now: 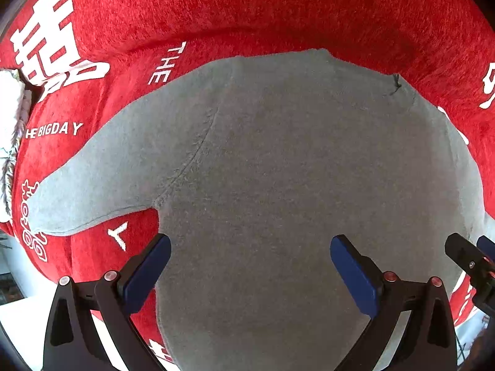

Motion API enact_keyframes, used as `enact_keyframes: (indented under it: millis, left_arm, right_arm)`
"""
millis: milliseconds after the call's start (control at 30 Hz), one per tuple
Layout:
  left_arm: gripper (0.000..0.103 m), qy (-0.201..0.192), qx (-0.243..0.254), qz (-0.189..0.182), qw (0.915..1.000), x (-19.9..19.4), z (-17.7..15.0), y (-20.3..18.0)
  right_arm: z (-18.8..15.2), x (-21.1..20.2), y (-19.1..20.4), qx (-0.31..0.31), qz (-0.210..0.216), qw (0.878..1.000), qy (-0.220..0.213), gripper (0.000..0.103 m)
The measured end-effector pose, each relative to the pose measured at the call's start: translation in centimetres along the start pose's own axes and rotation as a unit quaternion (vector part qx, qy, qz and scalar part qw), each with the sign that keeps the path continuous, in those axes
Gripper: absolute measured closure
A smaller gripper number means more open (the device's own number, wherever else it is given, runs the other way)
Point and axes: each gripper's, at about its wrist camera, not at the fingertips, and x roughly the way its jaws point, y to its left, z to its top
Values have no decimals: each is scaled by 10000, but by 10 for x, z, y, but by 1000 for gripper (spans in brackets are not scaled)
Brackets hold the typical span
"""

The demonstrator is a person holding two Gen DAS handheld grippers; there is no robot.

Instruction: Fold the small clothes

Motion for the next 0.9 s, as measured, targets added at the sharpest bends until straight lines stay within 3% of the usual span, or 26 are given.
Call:
enact_keyframes:
  millis: [900]
  left_arm:
    - [0,-100,-14,-10,9999,1,-5,7]
  right_arm:
    - [-5,-5,3,4,16,10000,-11,0]
